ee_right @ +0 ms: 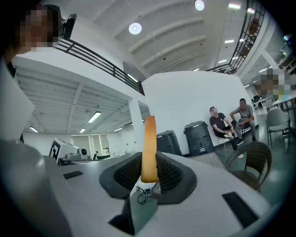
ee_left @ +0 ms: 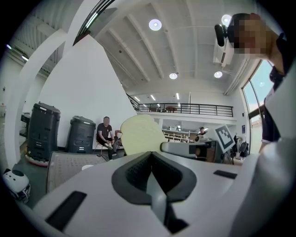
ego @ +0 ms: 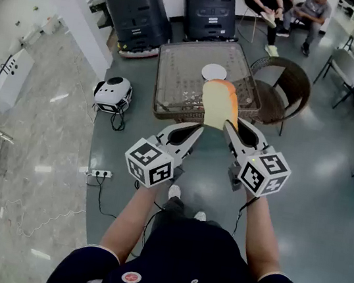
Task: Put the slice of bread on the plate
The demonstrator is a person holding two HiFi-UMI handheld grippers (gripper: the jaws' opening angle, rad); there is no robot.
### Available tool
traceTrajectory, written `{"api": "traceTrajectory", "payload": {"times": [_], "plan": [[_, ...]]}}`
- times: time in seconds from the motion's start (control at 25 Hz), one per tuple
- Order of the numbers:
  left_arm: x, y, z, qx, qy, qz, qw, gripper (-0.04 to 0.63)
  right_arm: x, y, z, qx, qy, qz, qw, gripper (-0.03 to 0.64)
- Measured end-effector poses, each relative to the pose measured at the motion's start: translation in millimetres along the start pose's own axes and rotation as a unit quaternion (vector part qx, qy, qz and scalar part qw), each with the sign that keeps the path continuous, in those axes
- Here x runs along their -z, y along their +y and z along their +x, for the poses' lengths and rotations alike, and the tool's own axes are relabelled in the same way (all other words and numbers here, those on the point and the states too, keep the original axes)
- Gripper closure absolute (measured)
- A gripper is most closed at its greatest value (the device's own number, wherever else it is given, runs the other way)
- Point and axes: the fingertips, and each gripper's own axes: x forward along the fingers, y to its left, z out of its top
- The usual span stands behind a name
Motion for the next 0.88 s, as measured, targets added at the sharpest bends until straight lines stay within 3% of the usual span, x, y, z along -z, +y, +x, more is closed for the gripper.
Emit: {"api": "traceTrajectory", "payload": {"times": [0.88], "plan": [[3.5,-0.3,10.1,-0.010,0.004,-0.002,0.9999,0.589,-3.0,-11.7,-1.9,-0.013,-0.014,0.023,1.000,0.528]]}}
